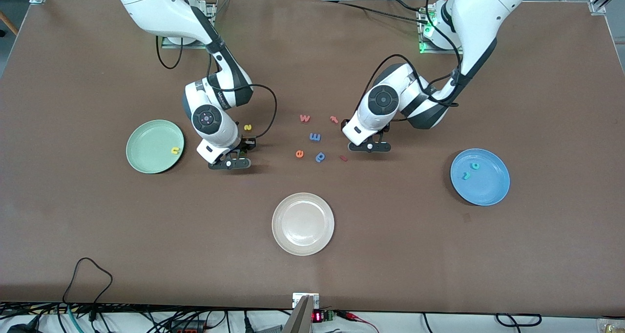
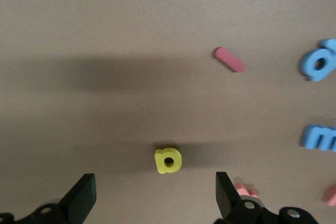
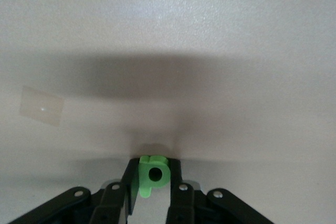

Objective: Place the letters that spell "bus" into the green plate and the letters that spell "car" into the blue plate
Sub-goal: 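Place the p on the green plate while the left gripper reaches the d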

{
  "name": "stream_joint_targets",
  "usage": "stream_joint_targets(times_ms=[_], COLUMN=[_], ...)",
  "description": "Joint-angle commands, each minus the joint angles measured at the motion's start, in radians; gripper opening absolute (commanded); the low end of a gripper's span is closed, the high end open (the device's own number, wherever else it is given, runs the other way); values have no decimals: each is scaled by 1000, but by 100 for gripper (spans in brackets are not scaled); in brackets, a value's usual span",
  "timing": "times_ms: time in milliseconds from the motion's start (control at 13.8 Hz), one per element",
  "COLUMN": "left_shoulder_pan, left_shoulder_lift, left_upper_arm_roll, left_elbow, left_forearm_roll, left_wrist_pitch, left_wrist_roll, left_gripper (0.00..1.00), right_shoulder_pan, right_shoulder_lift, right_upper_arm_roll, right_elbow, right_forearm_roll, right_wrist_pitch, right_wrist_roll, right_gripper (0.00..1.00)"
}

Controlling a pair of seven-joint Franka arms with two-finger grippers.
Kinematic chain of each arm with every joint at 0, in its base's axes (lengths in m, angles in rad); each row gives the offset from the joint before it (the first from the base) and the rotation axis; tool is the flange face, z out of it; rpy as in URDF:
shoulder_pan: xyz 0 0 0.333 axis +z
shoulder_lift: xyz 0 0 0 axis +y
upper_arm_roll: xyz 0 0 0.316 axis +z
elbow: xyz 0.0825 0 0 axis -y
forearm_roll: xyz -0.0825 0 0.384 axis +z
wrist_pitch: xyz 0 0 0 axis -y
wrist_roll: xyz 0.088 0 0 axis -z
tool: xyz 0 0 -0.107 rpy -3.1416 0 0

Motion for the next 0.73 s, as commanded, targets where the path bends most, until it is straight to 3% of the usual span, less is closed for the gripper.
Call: stream_joint_targets(times_ms=[0,218,364,655], left_shoulder_pan=[9,-8,-13,-34], left_shoulder_lift=[20,63,65,72], left_upper_arm_roll=[2,7,5,3], left_elbow=[-28,-50,-48,-50], left_forearm_roll=[47,188,206,206], left_wrist_pitch=[61,116,116,116], left_wrist_roll=[-52,-149,-175,-241], left_gripper=[99,85,71,70], right_shoulder_pan=[-26,-136,-251,-411], right_shoulder_lift=[-67,-143,-176,-174], right_upper_arm_roll=[-10,-10,-16,-19], right_elbow=[-1,-1,-6,-12], right_forearm_roll=[6,1,0,0], right_wrist_pitch=[-43,-152,-216,-269], right_wrist_roll=[-21,-134,-257,-406], right_gripper=[0,0,0,0])
